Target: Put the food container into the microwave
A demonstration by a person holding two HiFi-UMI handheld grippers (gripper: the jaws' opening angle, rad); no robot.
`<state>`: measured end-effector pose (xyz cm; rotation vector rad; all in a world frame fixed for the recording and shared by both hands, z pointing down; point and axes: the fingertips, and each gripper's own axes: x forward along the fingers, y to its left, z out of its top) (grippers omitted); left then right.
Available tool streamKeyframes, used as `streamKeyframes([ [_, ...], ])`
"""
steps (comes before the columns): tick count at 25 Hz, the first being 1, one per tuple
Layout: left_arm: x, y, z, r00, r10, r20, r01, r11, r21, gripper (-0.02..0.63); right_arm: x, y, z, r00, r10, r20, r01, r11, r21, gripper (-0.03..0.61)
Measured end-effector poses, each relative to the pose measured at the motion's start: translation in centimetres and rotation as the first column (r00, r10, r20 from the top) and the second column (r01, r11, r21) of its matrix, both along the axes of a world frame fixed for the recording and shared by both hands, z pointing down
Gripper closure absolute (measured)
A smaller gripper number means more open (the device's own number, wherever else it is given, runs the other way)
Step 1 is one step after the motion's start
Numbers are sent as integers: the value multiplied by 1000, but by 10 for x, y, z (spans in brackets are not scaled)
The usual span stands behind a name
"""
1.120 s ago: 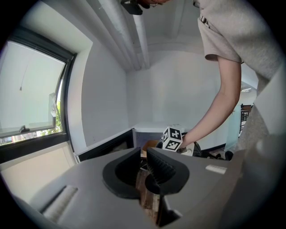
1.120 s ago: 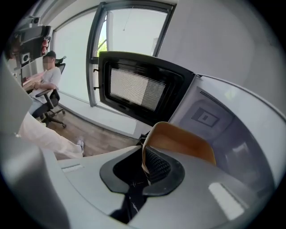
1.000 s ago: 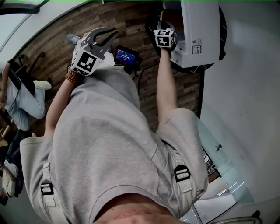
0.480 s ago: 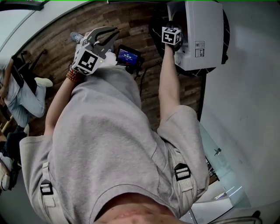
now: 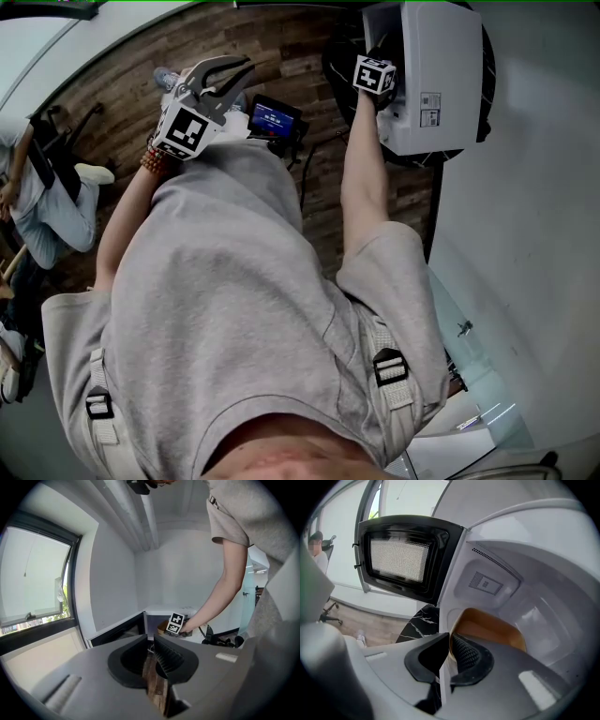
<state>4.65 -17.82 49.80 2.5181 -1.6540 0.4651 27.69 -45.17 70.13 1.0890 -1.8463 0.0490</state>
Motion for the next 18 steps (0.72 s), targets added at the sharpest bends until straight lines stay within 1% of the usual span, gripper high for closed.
streamKeyframes([
  [9, -2, 0, 0, 1000, -3, 0, 3, 1000, -3, 571, 11, -6, -4, 999, 48, 17, -48, 999, 2, 540],
  [12, -3, -1, 0, 1000, -3, -4, 3, 1000, -4, 571, 14, -7, 3, 998, 67, 17, -67, 998, -4, 538],
  [18, -4, -1, 1, 1000, -2, -7, 2, 1000, -3, 571, 13, -7, 0, 997, 80, 10, -80, 997, 16, 531],
])
